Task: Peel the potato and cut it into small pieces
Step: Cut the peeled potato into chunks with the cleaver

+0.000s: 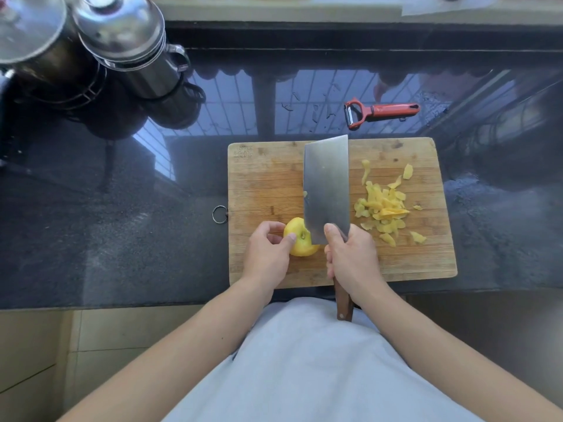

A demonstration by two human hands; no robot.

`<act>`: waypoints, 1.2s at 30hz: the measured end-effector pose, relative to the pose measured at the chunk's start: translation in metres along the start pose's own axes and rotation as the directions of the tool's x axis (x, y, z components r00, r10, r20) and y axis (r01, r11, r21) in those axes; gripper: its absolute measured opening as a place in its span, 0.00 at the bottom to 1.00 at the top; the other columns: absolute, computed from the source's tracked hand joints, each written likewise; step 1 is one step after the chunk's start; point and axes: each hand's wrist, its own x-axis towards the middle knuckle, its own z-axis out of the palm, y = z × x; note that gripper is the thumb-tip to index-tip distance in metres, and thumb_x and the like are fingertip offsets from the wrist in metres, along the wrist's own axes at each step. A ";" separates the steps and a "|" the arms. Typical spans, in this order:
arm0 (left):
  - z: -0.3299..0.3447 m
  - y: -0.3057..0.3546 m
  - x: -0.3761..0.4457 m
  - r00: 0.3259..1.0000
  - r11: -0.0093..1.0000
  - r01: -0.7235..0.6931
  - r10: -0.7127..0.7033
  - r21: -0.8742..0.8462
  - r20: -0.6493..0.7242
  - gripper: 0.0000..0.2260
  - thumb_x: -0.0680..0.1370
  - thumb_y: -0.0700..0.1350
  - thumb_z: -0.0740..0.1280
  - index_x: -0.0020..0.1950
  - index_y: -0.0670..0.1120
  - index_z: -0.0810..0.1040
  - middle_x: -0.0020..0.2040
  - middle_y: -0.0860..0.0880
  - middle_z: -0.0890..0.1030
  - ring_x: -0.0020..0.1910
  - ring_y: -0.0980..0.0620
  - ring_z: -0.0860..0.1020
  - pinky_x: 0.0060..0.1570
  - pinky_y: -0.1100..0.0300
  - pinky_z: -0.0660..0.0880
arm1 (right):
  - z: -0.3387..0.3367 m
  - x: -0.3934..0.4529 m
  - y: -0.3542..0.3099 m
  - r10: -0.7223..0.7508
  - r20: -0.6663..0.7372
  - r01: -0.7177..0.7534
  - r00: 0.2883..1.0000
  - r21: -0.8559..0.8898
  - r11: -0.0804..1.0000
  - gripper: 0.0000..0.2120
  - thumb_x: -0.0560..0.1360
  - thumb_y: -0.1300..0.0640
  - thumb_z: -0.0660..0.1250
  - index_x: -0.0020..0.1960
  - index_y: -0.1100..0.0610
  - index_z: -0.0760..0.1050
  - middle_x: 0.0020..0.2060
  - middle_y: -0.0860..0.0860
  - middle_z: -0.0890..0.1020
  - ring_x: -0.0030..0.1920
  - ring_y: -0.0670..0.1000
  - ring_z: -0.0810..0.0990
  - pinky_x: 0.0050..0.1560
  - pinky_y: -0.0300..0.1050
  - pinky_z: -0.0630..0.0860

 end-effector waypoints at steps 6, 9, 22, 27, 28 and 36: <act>0.001 0.000 0.001 1.000 1.000 -0.002 0.002 0.001 -0.003 0.04 0.82 0.48 0.71 0.55 0.56 0.78 0.52 0.47 0.83 0.51 0.46 0.82 0.55 0.45 0.82 | 0.006 -0.002 0.004 -0.091 -0.071 0.075 0.993 -0.197 0.978 0.17 0.81 0.45 0.60 0.41 0.56 0.74 0.33 0.52 0.80 0.33 0.54 0.79 0.35 0.52 0.78; 0.001 -0.001 0.001 1.000 1.000 0.001 -0.001 -0.002 0.000 0.05 0.82 0.49 0.71 0.55 0.57 0.78 0.52 0.48 0.83 0.52 0.46 0.82 0.54 0.47 0.82 | 0.012 -0.006 0.005 -0.122 -0.109 0.092 0.986 -0.248 0.964 0.17 0.82 0.46 0.60 0.42 0.55 0.74 0.36 0.53 0.80 0.38 0.53 0.79 0.39 0.52 0.78; 0.000 0.000 0.001 0.999 0.999 0.043 -0.043 -0.006 0.017 0.01 0.82 0.48 0.70 0.52 0.54 0.79 0.52 0.49 0.83 0.54 0.46 0.82 0.61 0.40 0.79 | 0.004 0.004 0.003 0.086 0.003 -0.086 0.996 0.129 0.988 0.13 0.83 0.52 0.63 0.50 0.63 0.75 0.29 0.54 0.75 0.21 0.51 0.71 0.24 0.45 0.71; 0.001 0.000 0.001 1.000 1.000 0.022 -0.022 -0.001 0.013 0.02 0.82 0.49 0.71 0.51 0.55 0.79 0.51 0.48 0.83 0.53 0.45 0.83 0.60 0.40 0.80 | 0.002 0.007 0.000 0.092 0.045 -0.098 0.995 0.157 0.983 0.12 0.83 0.51 0.63 0.51 0.60 0.75 0.30 0.54 0.76 0.22 0.51 0.71 0.27 0.46 0.73; 0.001 0.000 0.002 1.000 1.000 0.021 -0.021 0.000 0.013 0.02 0.82 0.49 0.71 0.51 0.55 0.79 0.52 0.48 0.83 0.53 0.45 0.83 0.60 0.40 0.80 | 0.002 0.008 0.001 0.091 0.047 -0.098 0.995 0.154 0.983 0.11 0.83 0.51 0.63 0.51 0.60 0.76 0.30 0.54 0.76 0.22 0.51 0.71 0.27 0.46 0.73; 0.001 -0.001 0.003 1.000 1.000 0.009 -0.009 0.024 0.009 0.02 0.83 0.49 0.70 0.53 0.56 0.78 0.52 0.49 0.83 0.53 0.46 0.82 0.60 0.41 0.80 | -0.003 0.009 0.001 0.066 0.092 -0.080 0.994 0.155 0.985 0.10 0.82 0.51 0.63 0.49 0.57 0.77 0.30 0.54 0.75 0.24 0.54 0.71 0.28 0.48 0.73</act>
